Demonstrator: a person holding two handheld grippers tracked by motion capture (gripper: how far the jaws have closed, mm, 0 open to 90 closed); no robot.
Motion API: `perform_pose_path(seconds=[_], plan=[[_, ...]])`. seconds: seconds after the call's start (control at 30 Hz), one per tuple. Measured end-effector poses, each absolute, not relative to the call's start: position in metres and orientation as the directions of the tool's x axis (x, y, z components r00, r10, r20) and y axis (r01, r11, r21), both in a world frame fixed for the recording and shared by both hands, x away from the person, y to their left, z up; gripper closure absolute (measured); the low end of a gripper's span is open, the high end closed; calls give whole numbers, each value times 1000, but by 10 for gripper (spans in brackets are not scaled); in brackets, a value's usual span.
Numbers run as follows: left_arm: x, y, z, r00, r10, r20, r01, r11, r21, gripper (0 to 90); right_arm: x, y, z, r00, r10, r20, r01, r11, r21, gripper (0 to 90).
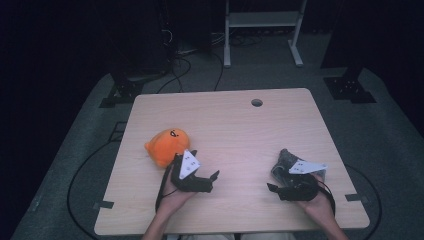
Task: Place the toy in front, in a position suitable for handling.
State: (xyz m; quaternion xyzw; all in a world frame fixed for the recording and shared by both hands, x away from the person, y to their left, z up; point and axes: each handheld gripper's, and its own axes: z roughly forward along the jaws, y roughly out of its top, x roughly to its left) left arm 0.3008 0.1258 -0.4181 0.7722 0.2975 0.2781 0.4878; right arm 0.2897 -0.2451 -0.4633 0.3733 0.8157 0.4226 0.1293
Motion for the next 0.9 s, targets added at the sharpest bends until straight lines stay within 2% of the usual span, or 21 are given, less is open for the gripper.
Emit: perform_pose_path(seconds=[0.13,0.23,0.4,0.43,0.5,0.7,0.8,0.87,0.9], plan=[[304,148,-407,610,777,154,165,-315,934,26,292,-246,-464,-687,719,108,504,363,783,281],[310,179,-402,529,836,144,171,-271,947,26,293,-246,-465,-685,719,114,508,360,782,281],[316,206,-408,451,882,136,216,-255,942,26,290,-246,-464,-684,721,113,505,356,786,281],[320,218,-414,436,895,94,256,-224,940,29,290,-246,-464,-683,721,114,505,355,787,281],[324,224,-420,401,912,90,288,-219,932,37,289,-246,-464,-686,719,113,505,359,785,281],[331,227,-430,376,920,108,337,-244,909,37,292,-245,-465,-690,715,116,508,364,781,281],[336,224,-437,403,909,106,373,-268,888,37,291,-245,-465,-693,711,116,506,367,781,281],[338,221,-444,407,897,175,386,-342,857,47,290,-245,-464,-697,708,111,501,370,782,282],[339,221,-445,414,894,171,389,-344,855,52,289,-245,-464,-698,707,110,498,370,784,283]])
